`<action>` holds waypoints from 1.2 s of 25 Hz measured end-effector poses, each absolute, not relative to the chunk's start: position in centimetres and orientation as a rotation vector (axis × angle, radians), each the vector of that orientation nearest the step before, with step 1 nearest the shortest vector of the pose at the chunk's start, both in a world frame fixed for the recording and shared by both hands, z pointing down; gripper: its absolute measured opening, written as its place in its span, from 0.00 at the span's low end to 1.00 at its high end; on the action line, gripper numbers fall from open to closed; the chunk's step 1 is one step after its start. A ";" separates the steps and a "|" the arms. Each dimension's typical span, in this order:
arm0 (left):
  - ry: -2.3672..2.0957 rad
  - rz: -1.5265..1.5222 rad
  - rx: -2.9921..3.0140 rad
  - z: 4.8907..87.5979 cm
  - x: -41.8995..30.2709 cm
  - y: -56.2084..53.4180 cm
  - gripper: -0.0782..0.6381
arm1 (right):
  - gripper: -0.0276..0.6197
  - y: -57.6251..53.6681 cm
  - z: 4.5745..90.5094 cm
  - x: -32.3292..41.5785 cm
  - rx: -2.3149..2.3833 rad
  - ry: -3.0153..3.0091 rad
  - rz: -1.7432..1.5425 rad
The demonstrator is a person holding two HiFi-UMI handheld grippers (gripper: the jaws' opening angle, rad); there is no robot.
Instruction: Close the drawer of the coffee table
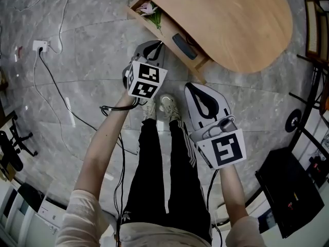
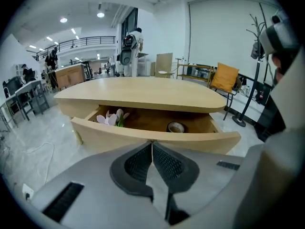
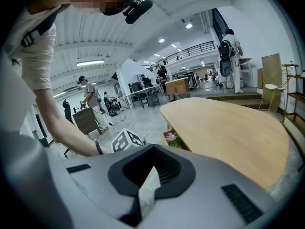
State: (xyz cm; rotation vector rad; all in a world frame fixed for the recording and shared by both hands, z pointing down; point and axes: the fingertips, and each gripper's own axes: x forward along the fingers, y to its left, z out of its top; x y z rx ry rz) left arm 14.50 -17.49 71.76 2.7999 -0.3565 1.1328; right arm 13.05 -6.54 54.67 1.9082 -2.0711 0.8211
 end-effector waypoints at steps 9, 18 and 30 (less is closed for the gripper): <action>-0.281 0.953 2.846 71.5 14.8 -17.2 0.12 | 0.05 -6.2 55.7 13.1 1.884 -2.110 0.831; -0.154 0.721 2.959 71.5 20.3 -18.2 0.12 | 0.05 -8.0 55.7 13.0 1.914 -2.184 0.805; -0.129 0.453 2.981 71.5 24.8 -19.4 0.12 | 0.05 -10.3 56.0 13.6 1.994 -2.229 0.875</action>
